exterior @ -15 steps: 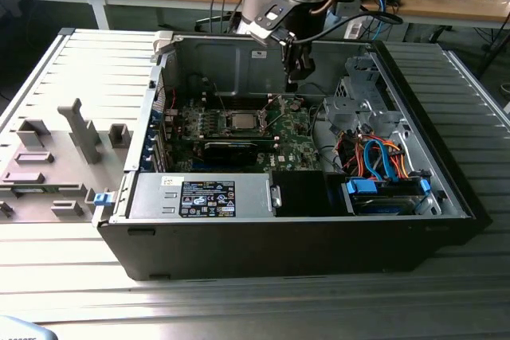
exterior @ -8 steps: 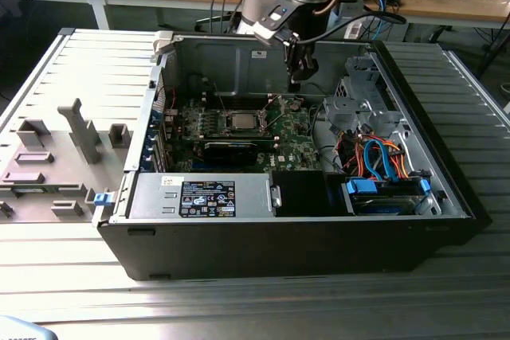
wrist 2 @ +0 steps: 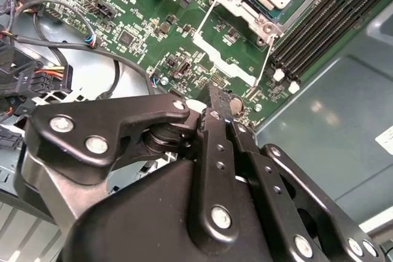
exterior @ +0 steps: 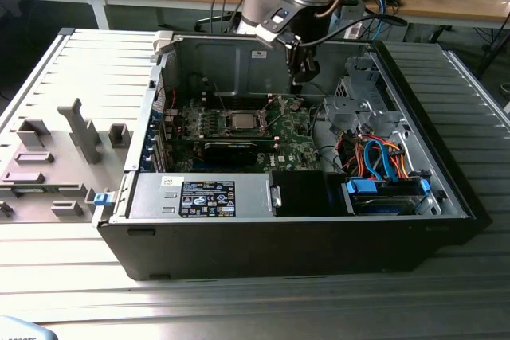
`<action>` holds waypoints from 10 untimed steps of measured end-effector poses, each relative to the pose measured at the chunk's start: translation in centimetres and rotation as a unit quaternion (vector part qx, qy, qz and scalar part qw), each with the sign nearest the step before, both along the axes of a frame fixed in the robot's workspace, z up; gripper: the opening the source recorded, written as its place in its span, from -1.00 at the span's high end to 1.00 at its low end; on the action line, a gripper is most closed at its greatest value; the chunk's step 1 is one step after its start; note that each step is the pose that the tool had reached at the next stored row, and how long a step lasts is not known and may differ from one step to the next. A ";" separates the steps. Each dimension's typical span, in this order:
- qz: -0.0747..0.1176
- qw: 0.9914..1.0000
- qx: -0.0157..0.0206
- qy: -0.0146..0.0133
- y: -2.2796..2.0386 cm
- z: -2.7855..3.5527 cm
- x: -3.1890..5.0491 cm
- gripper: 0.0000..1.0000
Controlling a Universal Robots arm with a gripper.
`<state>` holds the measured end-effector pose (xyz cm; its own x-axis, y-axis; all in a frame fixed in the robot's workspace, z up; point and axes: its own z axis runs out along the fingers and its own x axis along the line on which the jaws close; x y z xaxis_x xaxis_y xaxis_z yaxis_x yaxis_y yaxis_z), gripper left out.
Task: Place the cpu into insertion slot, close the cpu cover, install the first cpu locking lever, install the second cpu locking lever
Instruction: 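Close the cpu cover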
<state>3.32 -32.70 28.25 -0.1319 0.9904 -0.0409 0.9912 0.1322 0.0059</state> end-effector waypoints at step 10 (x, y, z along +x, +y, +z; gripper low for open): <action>0.000 1.000 0.000 0.000 0.00 -1.10 0.46 0.79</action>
<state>3.78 -32.71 27.15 -0.1320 0.9904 -0.0409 0.9912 0.1323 0.0050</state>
